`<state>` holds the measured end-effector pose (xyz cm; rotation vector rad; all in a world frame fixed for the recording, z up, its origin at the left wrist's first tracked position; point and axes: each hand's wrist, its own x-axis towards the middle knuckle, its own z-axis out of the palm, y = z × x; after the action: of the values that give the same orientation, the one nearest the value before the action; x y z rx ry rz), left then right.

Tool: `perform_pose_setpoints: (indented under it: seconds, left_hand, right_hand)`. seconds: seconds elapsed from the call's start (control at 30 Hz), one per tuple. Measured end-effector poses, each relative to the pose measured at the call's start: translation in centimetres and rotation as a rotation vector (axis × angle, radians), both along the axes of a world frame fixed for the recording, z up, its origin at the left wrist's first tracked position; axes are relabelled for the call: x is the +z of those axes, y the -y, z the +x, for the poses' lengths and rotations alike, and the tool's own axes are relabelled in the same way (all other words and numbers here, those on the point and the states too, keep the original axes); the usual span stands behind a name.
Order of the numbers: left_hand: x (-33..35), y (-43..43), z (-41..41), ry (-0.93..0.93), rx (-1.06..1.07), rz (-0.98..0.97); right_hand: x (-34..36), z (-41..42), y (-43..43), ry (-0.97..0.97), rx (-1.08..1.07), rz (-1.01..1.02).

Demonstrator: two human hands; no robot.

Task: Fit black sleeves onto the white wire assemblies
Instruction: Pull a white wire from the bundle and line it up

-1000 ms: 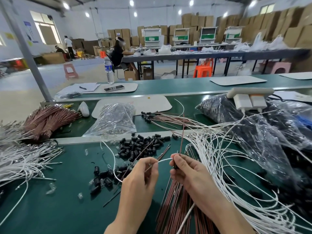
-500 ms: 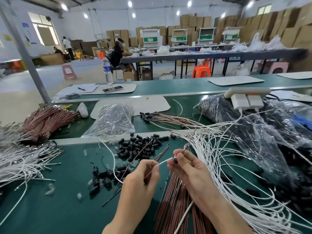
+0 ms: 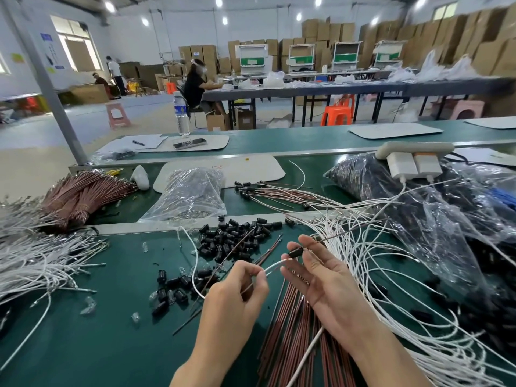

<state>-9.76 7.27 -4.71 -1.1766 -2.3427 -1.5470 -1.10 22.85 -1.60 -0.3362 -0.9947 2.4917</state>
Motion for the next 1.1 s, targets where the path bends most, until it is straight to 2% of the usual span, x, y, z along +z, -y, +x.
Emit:
perform_pose_setpoints:
  seconds: [0.23, 0.8, 1.1]
  left_hand:
    - [-0.1, 0.0, -0.1, -0.01, 0.055, 0.011]
    - [0.4, -0.2, 0.0, -0.046, -0.017, -0.009]
    - [0.1, -0.3, 0.0, -0.009, -0.032, -0.035]
  right_hand:
    - [-0.1, -0.1, 0.0, 0.019, 0.0, 0.018]
    - [-0.5, -0.3, 0.8, 0.131, -0.082, 0.216]
    - [0.0, 0.1, 1.4, 0.196, -0.131, 0.56]
